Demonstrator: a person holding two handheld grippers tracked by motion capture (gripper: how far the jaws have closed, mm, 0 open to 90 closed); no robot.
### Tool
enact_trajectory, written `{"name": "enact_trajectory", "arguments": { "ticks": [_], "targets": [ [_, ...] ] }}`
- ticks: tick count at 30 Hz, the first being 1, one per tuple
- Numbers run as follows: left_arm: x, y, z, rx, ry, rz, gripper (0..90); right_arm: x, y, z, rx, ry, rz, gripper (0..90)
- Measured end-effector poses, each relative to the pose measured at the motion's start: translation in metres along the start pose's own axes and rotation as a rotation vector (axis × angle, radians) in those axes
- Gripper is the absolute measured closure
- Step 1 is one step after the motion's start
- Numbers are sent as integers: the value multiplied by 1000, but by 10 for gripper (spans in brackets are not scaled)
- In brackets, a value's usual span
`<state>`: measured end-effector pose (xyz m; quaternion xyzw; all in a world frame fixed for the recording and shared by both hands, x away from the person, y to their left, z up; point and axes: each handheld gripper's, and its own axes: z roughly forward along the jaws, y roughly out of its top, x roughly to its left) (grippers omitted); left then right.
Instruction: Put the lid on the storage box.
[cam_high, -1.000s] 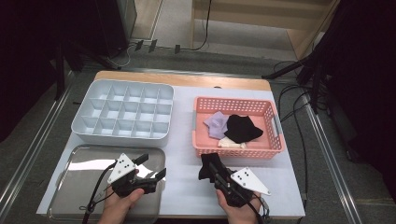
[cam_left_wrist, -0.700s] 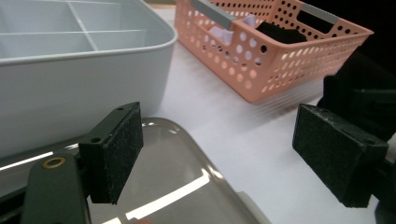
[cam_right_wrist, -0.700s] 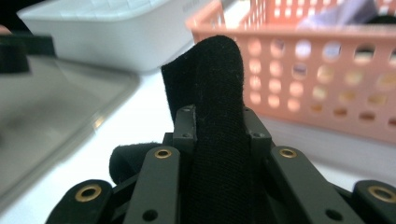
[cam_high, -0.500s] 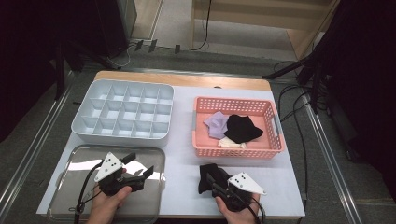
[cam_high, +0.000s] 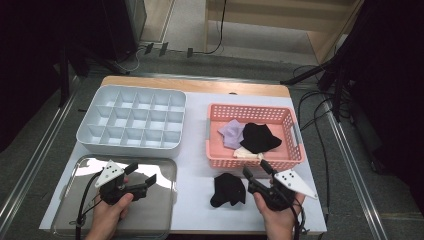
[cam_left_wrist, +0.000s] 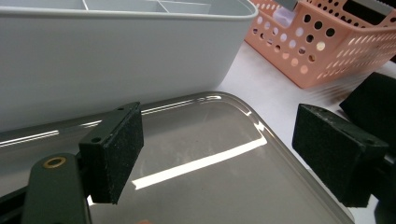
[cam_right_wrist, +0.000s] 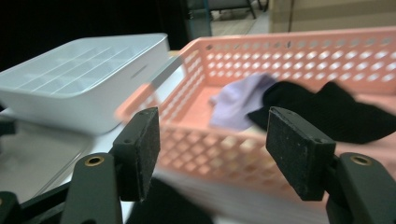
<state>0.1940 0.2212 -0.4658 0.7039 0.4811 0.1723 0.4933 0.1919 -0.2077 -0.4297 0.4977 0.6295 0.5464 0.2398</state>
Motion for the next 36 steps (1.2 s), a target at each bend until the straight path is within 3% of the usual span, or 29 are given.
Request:
{"name": "enact_trajectory", "arguments": {
  "ticks": [3,7,17,28,33,35,36],
  "targets": [
    [-1,-1,-2,-24,-1,-2,184,-12,10,8,-10,-20,21,372],
    [0,-2,-3,-34,-3,-8,184,-23,18,21,-9,-61,15,381],
    [1,-2,-5,-44,-1,-11,184,-45,27,52,-2,-160,41,426],
    [1,-2,-5,-50,-1,-13,184,-61,35,78,37,-205,55,423],
    [1,-2,-6,-51,-4,-14,184,-65,37,90,77,-226,66,460],
    [1,-2,-6,-52,-6,-17,184,-67,36,93,121,-264,90,475],
    [2,-2,-6,-53,-6,-17,184,-72,34,95,142,-265,126,471]
  ]
}}
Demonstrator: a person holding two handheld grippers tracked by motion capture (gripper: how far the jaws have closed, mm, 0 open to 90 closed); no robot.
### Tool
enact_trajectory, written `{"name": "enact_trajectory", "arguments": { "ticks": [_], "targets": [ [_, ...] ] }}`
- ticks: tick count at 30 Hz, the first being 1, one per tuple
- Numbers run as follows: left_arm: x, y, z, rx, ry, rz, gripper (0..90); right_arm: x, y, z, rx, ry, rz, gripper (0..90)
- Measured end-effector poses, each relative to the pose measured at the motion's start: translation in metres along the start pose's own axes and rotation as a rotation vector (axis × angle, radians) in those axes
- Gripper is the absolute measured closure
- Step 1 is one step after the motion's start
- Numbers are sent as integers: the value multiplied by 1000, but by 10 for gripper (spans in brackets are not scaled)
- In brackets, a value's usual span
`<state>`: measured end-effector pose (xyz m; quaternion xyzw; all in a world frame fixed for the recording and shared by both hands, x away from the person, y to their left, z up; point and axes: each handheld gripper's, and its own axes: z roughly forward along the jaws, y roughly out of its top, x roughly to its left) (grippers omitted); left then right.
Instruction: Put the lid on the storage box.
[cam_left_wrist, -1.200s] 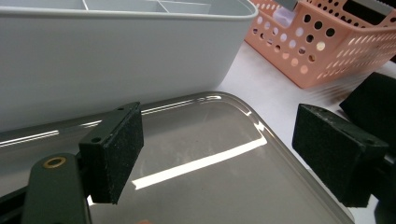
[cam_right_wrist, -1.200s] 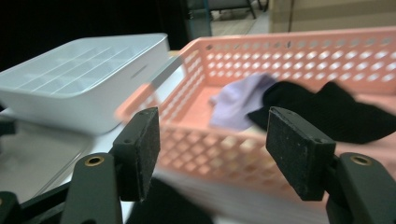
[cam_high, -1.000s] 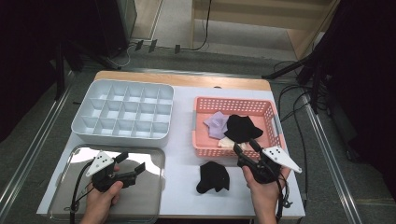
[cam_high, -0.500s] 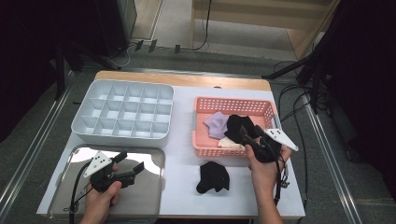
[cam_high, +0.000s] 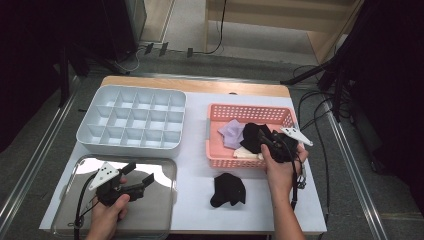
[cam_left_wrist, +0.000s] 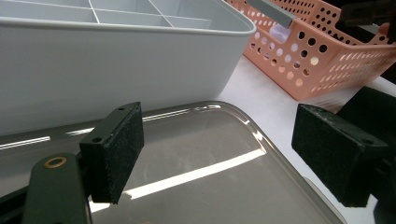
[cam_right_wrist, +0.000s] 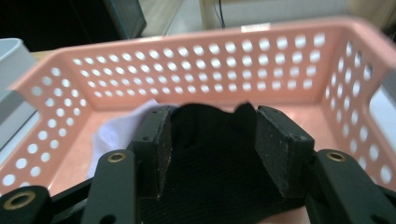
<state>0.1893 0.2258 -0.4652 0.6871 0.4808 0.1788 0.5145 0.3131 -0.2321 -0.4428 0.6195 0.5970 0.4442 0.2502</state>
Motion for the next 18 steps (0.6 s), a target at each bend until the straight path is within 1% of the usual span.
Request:
{"name": "enact_trajectory", "arguments": {
  "ticks": [2,4,6,7,9,10,12,13,15,16,18],
  "targets": [
    [1,0,0,-1,-2,0,184,-4,-2,4,21,-9,12,442],
    [1,0,0,-4,-6,-7,184,-5,-3,8,36,-21,5,425],
    [1,1,1,-2,-8,-10,184,-4,-1,10,48,-6,2,374],
    [1,1,0,-1,-8,-8,185,-3,0,12,71,0,4,351],
    [1,1,0,1,-7,-5,185,-2,0,13,89,2,9,356],
    [1,1,1,0,-8,-5,185,0,0,13,98,15,15,363],
    [1,1,1,0,-6,-3,187,4,0,13,116,40,23,380],
    [1,1,1,1,-5,-3,188,9,0,13,134,51,23,385],
    [0,1,1,2,-10,-2,188,18,-1,17,172,66,-1,391],
    [0,1,1,4,-11,-3,188,26,-2,20,209,79,-21,409],
    [1,1,0,0,-11,-8,188,35,-4,24,241,101,-45,440]
  ]
}}
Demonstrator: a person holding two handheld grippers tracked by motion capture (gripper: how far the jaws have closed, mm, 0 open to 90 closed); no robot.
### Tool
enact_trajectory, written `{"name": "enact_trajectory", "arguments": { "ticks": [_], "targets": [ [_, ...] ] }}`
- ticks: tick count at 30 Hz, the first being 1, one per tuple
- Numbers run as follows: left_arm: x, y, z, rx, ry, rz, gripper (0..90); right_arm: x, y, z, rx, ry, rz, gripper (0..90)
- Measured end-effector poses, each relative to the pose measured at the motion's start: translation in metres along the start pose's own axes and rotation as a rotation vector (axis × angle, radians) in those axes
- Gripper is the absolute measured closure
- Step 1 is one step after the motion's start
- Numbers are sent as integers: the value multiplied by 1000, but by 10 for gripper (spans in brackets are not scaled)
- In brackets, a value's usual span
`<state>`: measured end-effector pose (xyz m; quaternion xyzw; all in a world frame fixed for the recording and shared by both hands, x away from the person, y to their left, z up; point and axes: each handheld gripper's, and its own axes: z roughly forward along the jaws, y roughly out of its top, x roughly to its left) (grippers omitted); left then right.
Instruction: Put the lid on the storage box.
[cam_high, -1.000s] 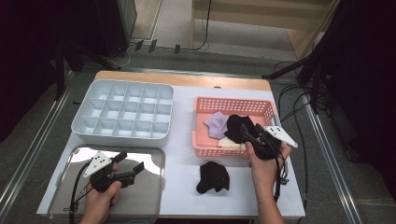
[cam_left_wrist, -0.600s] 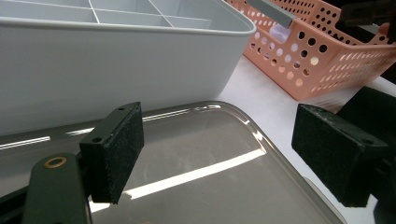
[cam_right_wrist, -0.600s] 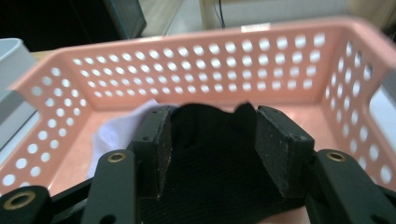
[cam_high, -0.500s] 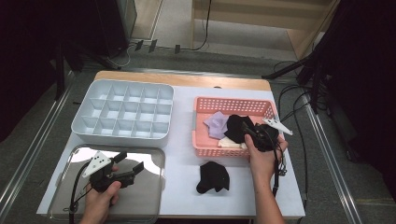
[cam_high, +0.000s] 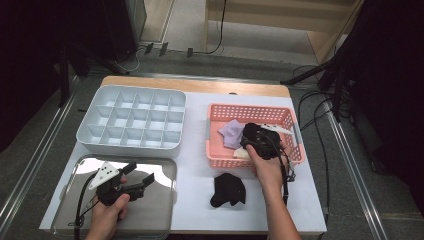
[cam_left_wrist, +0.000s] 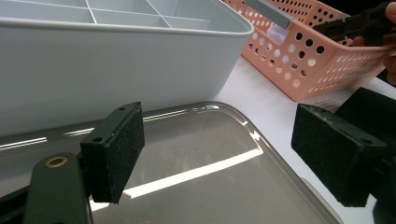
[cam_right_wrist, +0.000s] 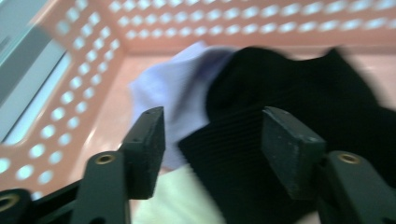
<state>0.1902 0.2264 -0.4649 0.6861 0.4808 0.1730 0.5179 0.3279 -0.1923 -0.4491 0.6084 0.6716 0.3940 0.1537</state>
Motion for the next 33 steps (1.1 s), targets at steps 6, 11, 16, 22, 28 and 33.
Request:
{"name": "enact_trajectory", "arguments": {
  "ticks": [6,11,16,22,28,33],
  "targets": [
    [1,0,-1,-3,-2,-7,188,3,1,6,63,-53,0,479],
    [1,0,-1,-1,0,-5,187,3,5,10,133,-89,-2,512],
    [1,0,-1,1,0,-4,188,4,7,13,187,-127,3,562],
    [1,0,-1,0,0,-11,188,2,6,11,172,-138,-4,803],
    [1,0,0,-1,-1,-15,188,-3,2,3,71,-113,-11,838],
    [1,0,-1,-2,4,-11,188,-4,0,-8,-37,-102,-40,837]
  ]
}}
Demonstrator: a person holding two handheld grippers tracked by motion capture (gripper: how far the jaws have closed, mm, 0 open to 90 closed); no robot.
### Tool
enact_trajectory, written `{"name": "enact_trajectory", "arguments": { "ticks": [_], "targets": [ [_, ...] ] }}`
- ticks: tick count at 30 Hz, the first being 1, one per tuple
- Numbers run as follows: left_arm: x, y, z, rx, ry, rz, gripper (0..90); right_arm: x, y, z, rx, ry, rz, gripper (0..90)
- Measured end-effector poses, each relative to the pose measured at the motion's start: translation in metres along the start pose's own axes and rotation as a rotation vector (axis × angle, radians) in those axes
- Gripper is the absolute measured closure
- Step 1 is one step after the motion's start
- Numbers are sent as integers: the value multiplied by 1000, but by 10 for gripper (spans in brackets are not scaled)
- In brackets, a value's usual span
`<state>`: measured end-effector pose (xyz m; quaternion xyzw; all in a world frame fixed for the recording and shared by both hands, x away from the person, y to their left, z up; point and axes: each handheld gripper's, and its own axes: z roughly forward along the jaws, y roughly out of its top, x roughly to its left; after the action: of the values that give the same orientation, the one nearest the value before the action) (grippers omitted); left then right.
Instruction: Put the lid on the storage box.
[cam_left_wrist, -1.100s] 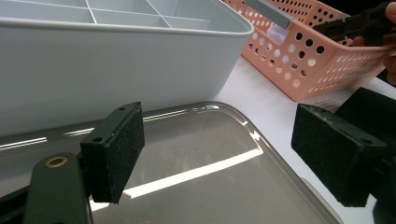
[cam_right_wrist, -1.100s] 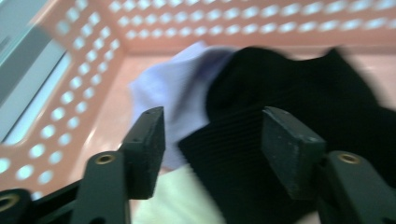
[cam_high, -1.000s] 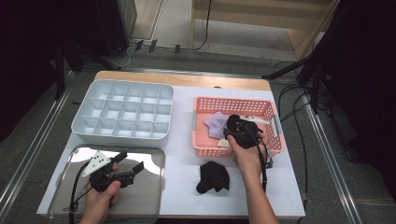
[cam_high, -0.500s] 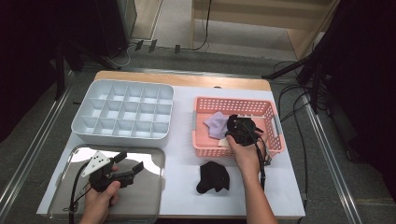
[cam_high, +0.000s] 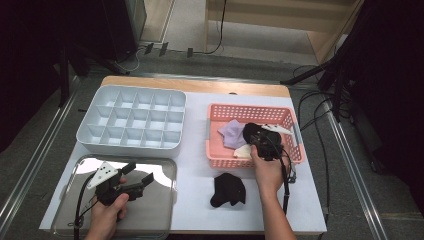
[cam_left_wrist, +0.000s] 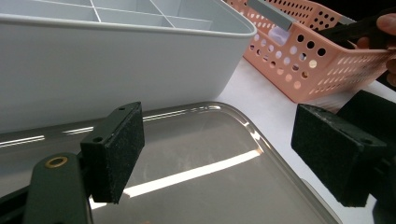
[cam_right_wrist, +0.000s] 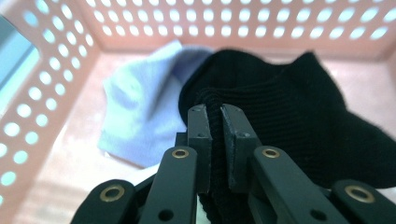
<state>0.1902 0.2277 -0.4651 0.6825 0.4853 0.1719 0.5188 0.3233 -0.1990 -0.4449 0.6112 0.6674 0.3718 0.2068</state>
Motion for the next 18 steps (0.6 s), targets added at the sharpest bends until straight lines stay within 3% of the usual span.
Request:
{"name": "enact_trajectory", "arguments": {
  "ticks": [5,9,15,18],
  "targets": [
    [0,0,-1,-2,2,3,189,3,0,-13,-72,29,4,837],
    [-1,0,-1,-1,6,8,189,9,0,-24,-147,102,-17,837],
    [-2,0,0,1,9,16,189,28,1,-40,-250,315,-39,833],
    [-2,0,0,3,8,18,189,41,2,-50,-267,403,-82,833]
  ]
}}
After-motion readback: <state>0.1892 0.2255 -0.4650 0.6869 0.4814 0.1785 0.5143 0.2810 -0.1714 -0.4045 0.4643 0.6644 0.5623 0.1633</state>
